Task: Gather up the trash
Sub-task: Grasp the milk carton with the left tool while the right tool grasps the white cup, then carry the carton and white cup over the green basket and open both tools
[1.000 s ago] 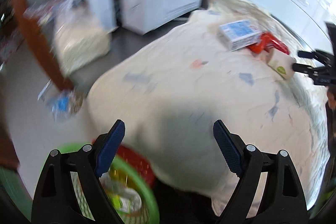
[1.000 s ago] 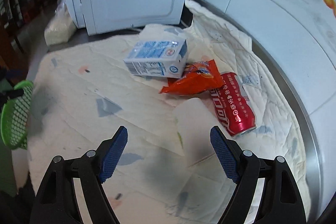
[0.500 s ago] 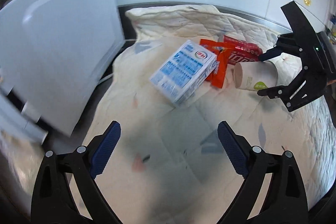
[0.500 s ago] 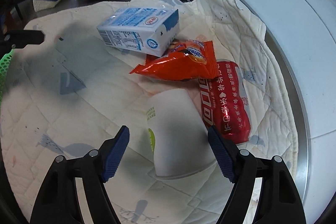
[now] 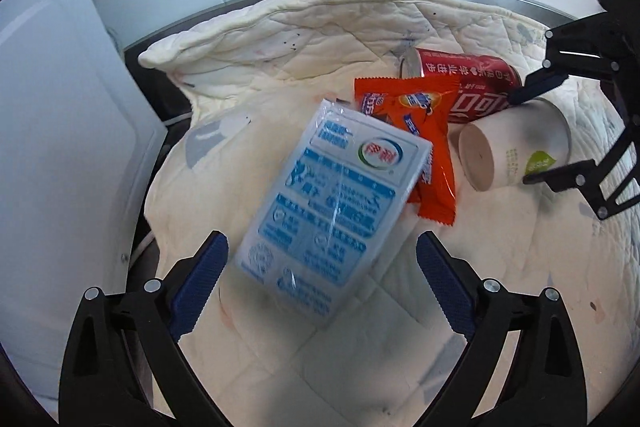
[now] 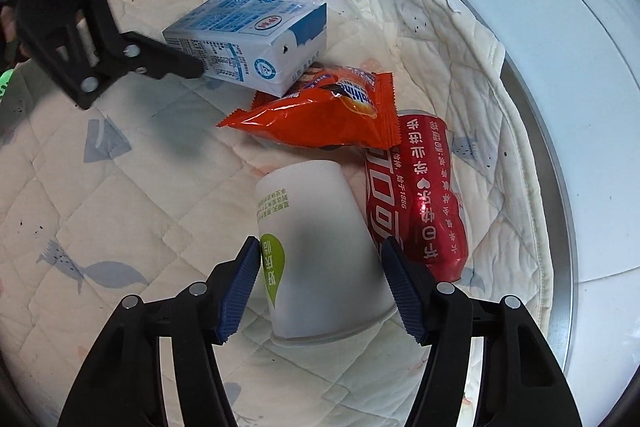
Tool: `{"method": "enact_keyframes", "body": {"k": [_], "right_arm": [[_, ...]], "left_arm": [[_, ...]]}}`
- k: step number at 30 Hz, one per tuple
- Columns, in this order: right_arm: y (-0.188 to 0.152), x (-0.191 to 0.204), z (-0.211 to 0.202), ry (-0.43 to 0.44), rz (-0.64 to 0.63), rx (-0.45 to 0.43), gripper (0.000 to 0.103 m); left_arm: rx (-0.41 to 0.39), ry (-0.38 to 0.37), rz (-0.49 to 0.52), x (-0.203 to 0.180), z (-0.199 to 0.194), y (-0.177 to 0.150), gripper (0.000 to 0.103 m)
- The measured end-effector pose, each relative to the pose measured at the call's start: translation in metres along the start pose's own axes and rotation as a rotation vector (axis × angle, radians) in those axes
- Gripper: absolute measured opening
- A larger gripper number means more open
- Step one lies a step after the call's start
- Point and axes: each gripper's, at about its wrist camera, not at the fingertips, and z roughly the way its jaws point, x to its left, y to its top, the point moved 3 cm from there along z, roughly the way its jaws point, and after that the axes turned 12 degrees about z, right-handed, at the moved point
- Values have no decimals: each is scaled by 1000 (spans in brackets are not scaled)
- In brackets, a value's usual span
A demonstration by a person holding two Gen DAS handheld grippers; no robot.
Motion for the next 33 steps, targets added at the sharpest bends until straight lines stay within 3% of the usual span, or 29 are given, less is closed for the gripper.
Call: {"method": "enact_keyframes", "body": {"k": [8, 10, 17, 24, 28, 33], "right_arm": [[-5, 2, -5, 6, -13, -6, 60], [-3, 2, -4, 5, -13, -6, 60], [-4, 5, -11, 34, 15, -17, 60], [-15, 30, -37, 124, 78, -52, 59], [-21, 54, -60, 178, 101, -85, 59], [-26, 97, -104, 249, 93, -157, 58]], "left_arm": [[-1, -86, 51, 1, 21, 11, 91], [-5, -82, 48, 1, 23, 11, 84], [-31, -44, -29, 7, 10, 0, 74], [-22, 13, -157, -1, -36, -26, 71], [-27, 40, -259, -4, -79, -54, 70], [-29, 128, -333, -14, -148, -99, 70]]}}
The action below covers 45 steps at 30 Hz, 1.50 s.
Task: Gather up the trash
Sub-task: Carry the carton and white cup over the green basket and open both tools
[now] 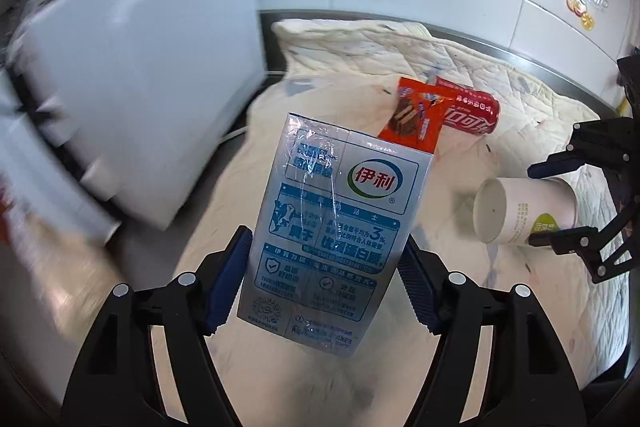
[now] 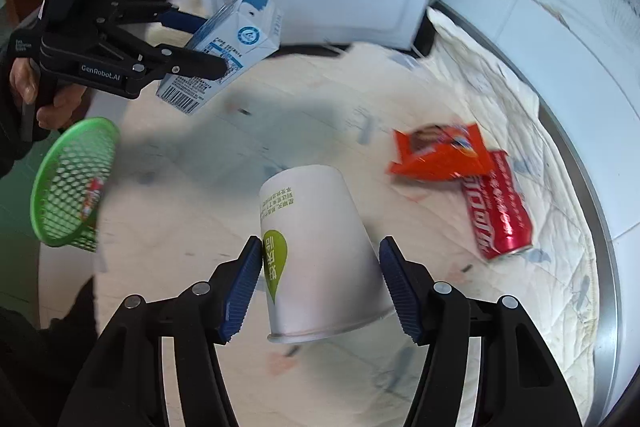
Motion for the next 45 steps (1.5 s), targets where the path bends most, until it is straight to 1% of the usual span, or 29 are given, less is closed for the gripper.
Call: {"method": "enact_keyframes", "body": {"k": [5, 7, 8, 9, 10, 13, 17, 18, 22, 26, 28, 32, 35, 40, 42, 45], "right_arm": [[-4, 57, -26, 83, -46, -50, 58], [-6, 81, -33, 122, -65, -67, 58], [-6, 95, -34, 147, -77, -73, 57], [-6, 105, -34, 166, -86, -76, 57], [-6, 121, -35, 187, -104, -81, 57], [-4, 161, -33, 247, -157, -87, 57], [0, 214, -25, 346, -202, -87, 57], [0, 227, -23, 365, -214, -85, 57], [2, 279, -7, 442, -245, -75, 57], [5, 316, 13, 496, -238, -47, 57], [7, 327, 21, 519, -218, -34, 58], [8, 338, 33, 558, -166, -7, 58], [8, 339, 34, 556, -147, -11, 61], [6, 328, 26, 539, -141, -35, 62], [6, 320, 20, 533, -132, -53, 62], [6, 309, 14, 527, -119, -75, 66]], "left_arm": [[-13, 94, -96, 17, -74, -54, 70], [-14, 139, -131, 24, -98, -77, 70], [-18, 151, -161, 29, -113, -94, 70], [-15, 166, -178, 32, -120, -103, 70], [-3, 194, -201, 36, -130, -120, 70], [22, 230, -273, 46, -145, -159, 70], [62, 284, -389, 60, -159, -220, 69], [69, 290, -413, 62, -160, -230, 69], [111, 307, -517, 68, -164, -280, 69], [126, 289, -593, 68, -161, -312, 69], [135, 289, -614, 69, -159, -323, 69], [143, 251, -665, 66, -150, -342, 70], [148, 237, -679, 58, -147, -353, 71], [139, 206, -698, 50, -145, -360, 71], [133, 192, -703, 47, -144, -360, 75], [126, 183, -697, 42, -142, -357, 77]]}}
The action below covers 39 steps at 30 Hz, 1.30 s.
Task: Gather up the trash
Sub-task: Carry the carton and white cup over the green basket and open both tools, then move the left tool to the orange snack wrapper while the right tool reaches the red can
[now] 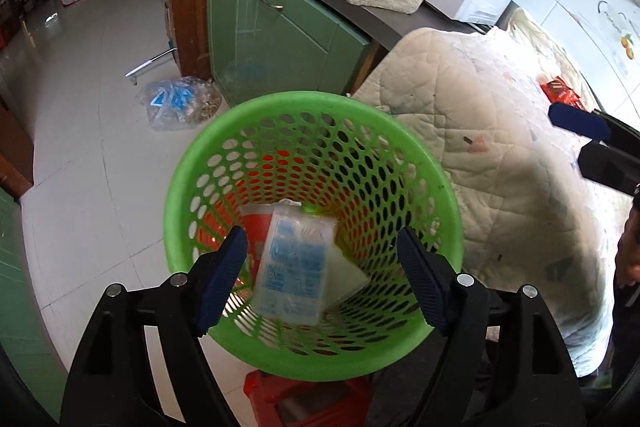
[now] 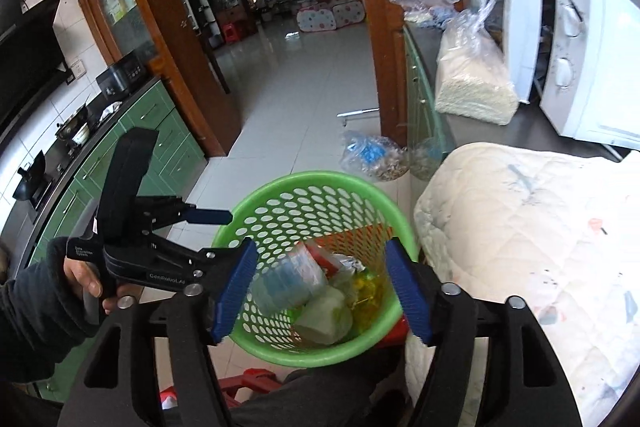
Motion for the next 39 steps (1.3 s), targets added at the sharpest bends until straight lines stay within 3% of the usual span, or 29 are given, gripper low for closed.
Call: {"method": "enact_keyframes", "body": {"k": [9, 17, 28, 39], "right_arm": [[-3, -31, -37, -59, 49, -67, 72], [-19, -81, -76, -149, 130, -122, 74], [-41, -183, -141, -352, 260, -173, 74], [-47, -303, -204, -610, 361, -161, 78]], "left_arm": [[6, -8, 20, -15, 0, 4, 84], [-15, -35, 79, -43, 0, 29, 86], [-12, -78, 183, -100, 17, 69, 87], [-27, -92, 303, -156, 32, 120, 90]]}}
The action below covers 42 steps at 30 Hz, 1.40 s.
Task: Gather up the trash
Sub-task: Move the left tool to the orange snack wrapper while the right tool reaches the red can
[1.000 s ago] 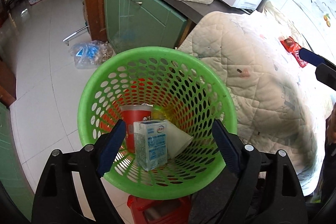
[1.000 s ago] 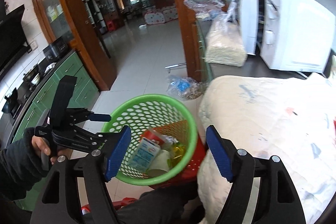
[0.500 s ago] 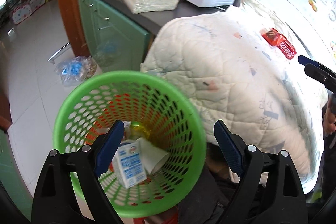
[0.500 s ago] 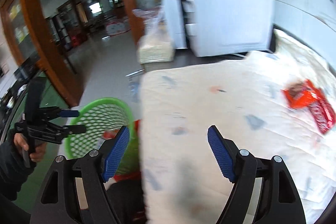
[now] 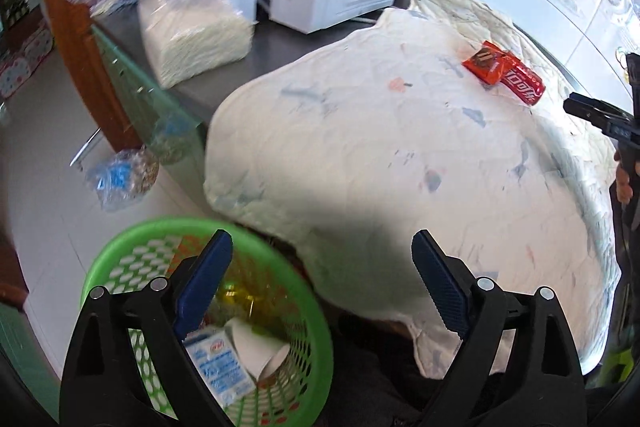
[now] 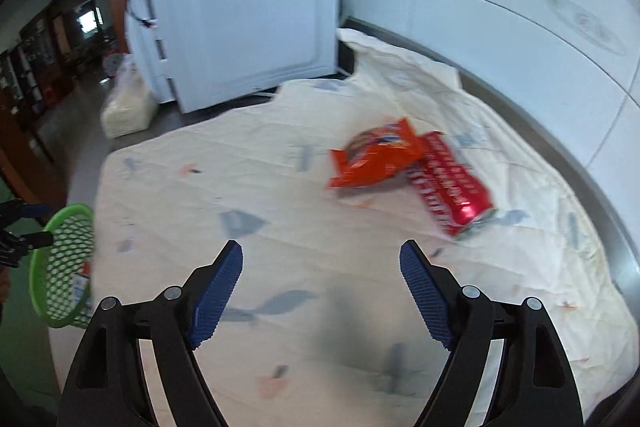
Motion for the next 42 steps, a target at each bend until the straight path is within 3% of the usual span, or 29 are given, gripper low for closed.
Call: {"method": "enact_keyframes", "body": {"k": [6, 16, 31, 41, 42], "right_arm": [[23, -46, 20, -95, -2, 37, 78], [52, -88, 59, -159, -22, 107, 80], [74, -108, 123, -143, -72, 203, 81], [73, -114, 138, -120, -80, 213, 80], [73, -114, 139, -117, -81, 215, 76]], "left_arm": [[7, -14, 56, -20, 20, 35, 90], [8, -41, 177, -58, 58, 90, 90], [-28, -130, 357, -132, 109, 183, 94], [-26, -175, 419, -161, 139, 215, 94], [-26, -182, 420, -162, 142, 217, 94]]}}
